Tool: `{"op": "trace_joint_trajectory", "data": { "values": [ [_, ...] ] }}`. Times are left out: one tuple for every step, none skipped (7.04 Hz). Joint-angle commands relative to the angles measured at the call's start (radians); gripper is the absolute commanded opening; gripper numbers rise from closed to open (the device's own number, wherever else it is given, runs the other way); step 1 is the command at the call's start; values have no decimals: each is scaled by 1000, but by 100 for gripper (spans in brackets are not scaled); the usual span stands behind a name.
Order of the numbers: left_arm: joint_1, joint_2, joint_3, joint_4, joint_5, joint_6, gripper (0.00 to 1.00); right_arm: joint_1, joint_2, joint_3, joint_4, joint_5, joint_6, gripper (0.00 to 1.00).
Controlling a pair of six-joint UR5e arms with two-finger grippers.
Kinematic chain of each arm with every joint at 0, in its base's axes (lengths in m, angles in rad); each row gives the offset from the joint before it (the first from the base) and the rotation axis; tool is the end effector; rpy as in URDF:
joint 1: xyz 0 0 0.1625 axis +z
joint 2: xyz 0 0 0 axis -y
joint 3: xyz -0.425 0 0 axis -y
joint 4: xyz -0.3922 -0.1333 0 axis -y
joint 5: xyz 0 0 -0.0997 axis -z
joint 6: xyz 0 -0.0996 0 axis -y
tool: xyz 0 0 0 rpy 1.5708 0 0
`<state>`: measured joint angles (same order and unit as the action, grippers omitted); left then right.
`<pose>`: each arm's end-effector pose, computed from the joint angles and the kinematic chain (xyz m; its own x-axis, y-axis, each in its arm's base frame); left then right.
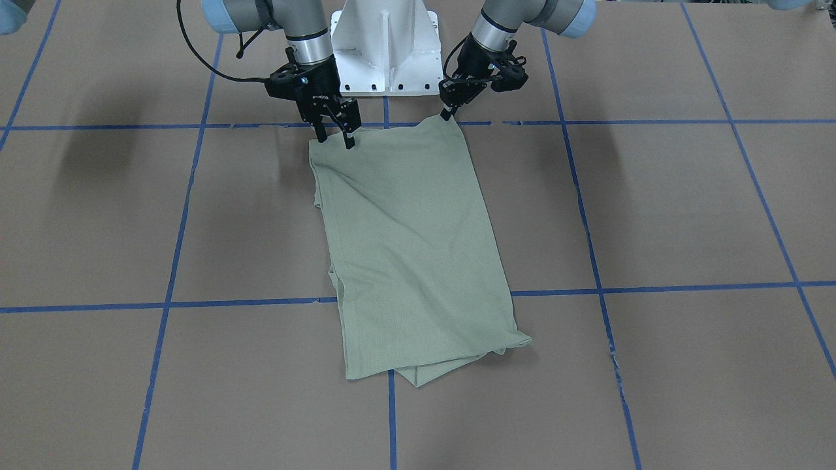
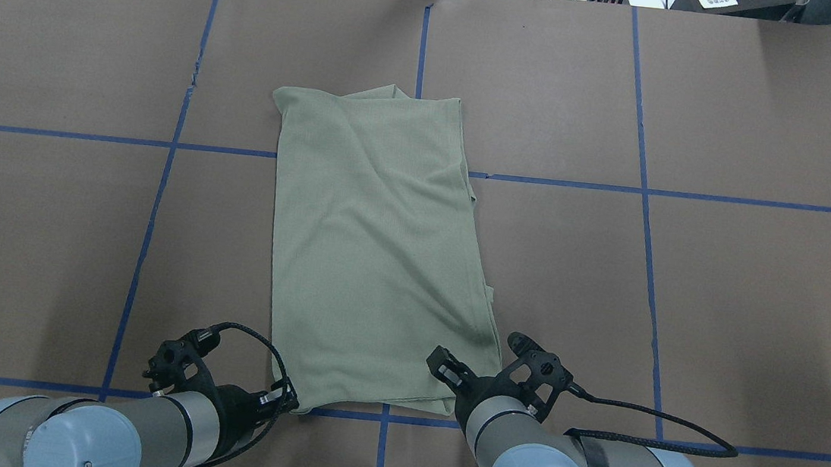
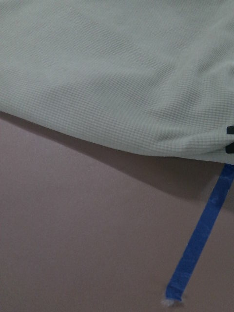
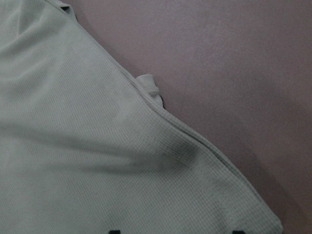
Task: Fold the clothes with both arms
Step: 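Close both grippers on the near corners of the folded shirt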
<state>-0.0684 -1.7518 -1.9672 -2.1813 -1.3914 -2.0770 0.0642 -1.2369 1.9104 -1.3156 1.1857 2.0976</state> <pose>0.5217 -0.1872 0.3106 0.2133 -0.4928 -0.8436 0.3840 0.8363 -0.3914 -0.5673 -0.2075 0.2948 0.3358 0.4885 0.8054 -0.6114 0.7635 -0.2082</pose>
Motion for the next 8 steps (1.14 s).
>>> {"op": "trace_joint_trajectory", "data": {
  "values": [
    [-1, 0, -1, 0, 0, 0, 0, -12, 2, -5, -1, 0, -1, 82],
    [-1, 0, -1, 0, 0, 0, 0, -14, 4, -7, -1, -1, -1, 81],
    [-1, 0, -2, 0, 0, 0, 0, -14, 23, -14, -1, -3, 2, 75],
    [-1, 0, -2, 0, 0, 2, 0, -14, 31, -22, -1, -5, 4, 67],
    [-1, 0, -2, 0, 0, 2, 0, -12, 36, -24, 1, -5, 4, 59],
    [-1, 0, -2, 0, 0, 2, 0, -12, 36, -25, 1, -6, 5, 53],
    [-1, 0, -4, -2, 0, 2, 0, -14, 37, -39, 1, -6, 15, 43],
    [-1, 0, -5, -2, 0, 2, 0, -14, 42, -42, 1, -17, 50, 14]
  ]
}}
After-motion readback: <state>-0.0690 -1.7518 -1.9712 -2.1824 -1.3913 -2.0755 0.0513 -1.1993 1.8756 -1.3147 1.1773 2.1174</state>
